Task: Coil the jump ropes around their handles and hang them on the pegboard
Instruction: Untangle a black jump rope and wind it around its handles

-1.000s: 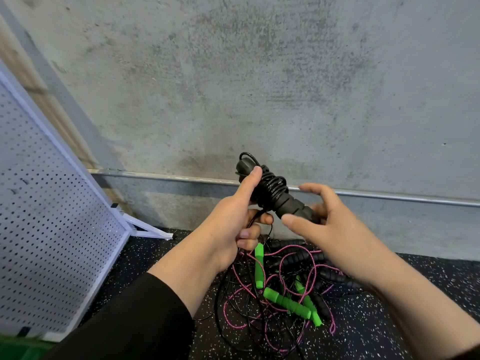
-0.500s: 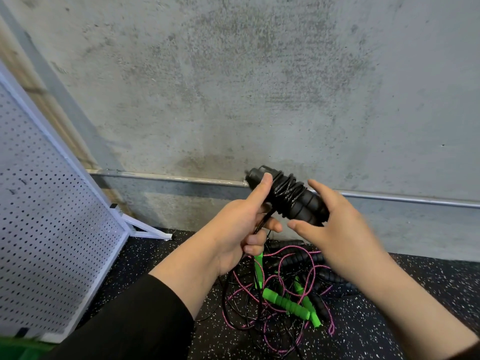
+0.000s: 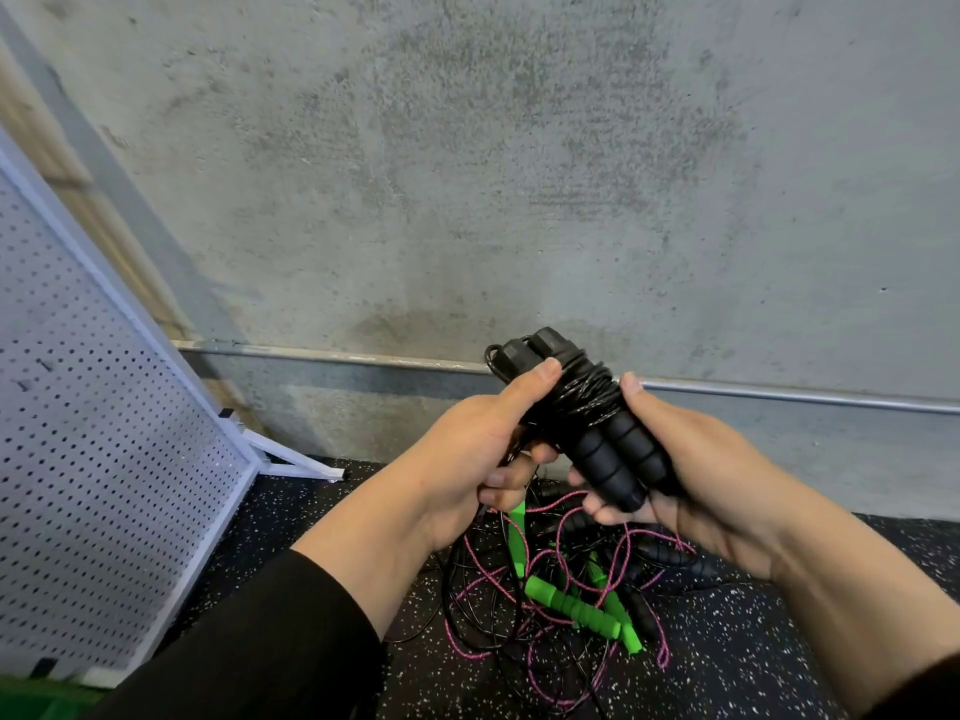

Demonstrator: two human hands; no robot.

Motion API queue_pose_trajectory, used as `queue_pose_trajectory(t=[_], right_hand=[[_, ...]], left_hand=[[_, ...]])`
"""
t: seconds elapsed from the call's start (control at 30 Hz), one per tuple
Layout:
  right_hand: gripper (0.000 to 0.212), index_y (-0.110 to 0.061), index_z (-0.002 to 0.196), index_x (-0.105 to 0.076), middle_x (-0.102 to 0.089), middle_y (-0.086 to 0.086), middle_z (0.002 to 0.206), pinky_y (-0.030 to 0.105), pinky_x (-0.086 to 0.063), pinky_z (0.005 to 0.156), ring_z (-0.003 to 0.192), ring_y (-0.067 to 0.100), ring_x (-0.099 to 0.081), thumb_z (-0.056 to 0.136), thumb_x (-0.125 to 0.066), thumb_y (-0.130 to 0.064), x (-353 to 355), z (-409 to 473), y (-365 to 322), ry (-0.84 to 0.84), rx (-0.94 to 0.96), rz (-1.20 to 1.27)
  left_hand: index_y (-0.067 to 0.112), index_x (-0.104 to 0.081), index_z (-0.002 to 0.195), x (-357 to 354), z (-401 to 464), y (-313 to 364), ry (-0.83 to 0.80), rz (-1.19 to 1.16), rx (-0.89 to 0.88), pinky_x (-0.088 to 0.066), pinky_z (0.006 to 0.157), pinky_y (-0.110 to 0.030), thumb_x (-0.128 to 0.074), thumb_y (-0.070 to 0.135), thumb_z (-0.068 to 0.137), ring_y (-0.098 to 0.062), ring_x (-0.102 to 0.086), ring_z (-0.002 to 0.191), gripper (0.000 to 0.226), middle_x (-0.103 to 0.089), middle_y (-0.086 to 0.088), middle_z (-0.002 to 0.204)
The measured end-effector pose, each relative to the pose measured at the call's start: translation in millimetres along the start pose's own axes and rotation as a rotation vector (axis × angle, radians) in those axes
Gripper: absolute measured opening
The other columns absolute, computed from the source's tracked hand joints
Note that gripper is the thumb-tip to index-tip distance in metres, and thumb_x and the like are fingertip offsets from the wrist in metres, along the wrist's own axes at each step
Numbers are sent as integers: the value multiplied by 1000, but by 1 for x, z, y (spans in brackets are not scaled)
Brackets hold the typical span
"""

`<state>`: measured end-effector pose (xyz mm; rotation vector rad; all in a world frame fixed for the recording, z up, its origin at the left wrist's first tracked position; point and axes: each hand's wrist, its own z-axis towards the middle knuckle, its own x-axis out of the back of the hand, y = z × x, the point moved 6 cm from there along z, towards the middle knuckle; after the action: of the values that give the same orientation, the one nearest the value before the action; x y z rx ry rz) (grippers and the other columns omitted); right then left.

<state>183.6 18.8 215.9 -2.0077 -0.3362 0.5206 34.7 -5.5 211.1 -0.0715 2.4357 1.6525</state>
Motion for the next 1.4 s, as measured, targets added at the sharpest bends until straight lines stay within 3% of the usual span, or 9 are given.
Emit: queue_pose_trajectory(t=[0.13, 0.3, 0.37, 0.47, 0.63, 0.97, 1.17, 1.27, 1.4], right_hand=[[50, -14, 108, -70, -71, 15, 82, 31, -52, 53, 61, 25, -60, 94, -47, -57, 6, 4, -4, 86, 128, -122], [39, -33, 109, -66, -72, 3, 71, 39, -53, 63, 61, 20, -66, 88, -52, -63, 12, 5, -19, 380, 431, -549], [44, -38, 117, -61, -71, 6, 77, 41, -54, 68, 68, 22, -65, 85, -52, -66, 11, 5, -18, 389, 452, -615], [43, -40, 129, -54, -64, -12, 71, 17, -46, 63, 66, -1, -58, 89, -58, -55, 7, 2, -17, 397, 458, -701], [52, -36, 142, -49, -57, -22, 78, 2, -35, 64, 70, -14, -52, 93, -62, -48, -2, 4, -17, 314, 443, -797], [50, -37, 111, -65, -70, 20, 90, 44, -50, 67, 73, 25, -60, 76, -53, -70, -6, -5, -15, 61, 304, -411], [34, -35, 122, -58, -70, -17, 75, 8, -42, 54, 60, -5, -59, 90, -67, -43, -1, -15, -30, 242, 461, -546], [60, -43, 134, -47, -65, -31, 93, 8, -43, 80, 90, -9, -60, 82, -77, -46, -2, -22, -32, 366, 553, -769], [90, -33, 150, -40, -55, -8, 129, 32, -38, 108, 129, 13, -46, 73, -79, -58, -6, -25, -30, 489, 580, -1035]], left_hand=[[17, -59, 98, -2, -1, -1, -7, -25, 46, -18, 42, -22, -58, 71, 86, -8, -22, 47, 55, -50, 1, 71], [28, -71, 61, -4, -4, -2, -8, -24, 100, -30, 44, -22, -55, 74, 86, -10, -26, 47, 55, -44, 3, 68], [26, -74, 84, -5, -4, -2, -13, -36, 105, -37, 46, -24, -55, 78, 82, -10, -30, 47, 56, -45, 3, 69], [18, -72, 112, -2, -4, -4, -3, -48, 111, -45, 49, -26, -53, 84, 76, -11, -38, 49, 78, -50, 2, 71], [22, -71, 110, -3, -4, -7, 7, -80, 104, -46, 51, -25, -53, 86, 73, -10, -40, 49, 76, -50, 3, 72], [17, -65, 87, -3, -10, 4, 76, 5, -17, -37, 48, -28, -59, 73, 84, -12, -32, 48, 57, -51, -2, 70], [9, -68, 118, -7, -16, 8, 8, -2, 7, -50, 54, -30, -60, 73, 81, -15, -45, 52, 74, -57, -1, 73], [12, -68, 108, -9, -21, 9, -9, -5, 2, -51, 54, -30, -63, 68, 85, -17, -49, 54, 61, -57, -2, 73], [17, -63, 91, -8, -28, 9, 52, 24, -18, -40, 47, -25, -67, 62, 87, -14, -43, 50, 45, -52, 2, 67]])
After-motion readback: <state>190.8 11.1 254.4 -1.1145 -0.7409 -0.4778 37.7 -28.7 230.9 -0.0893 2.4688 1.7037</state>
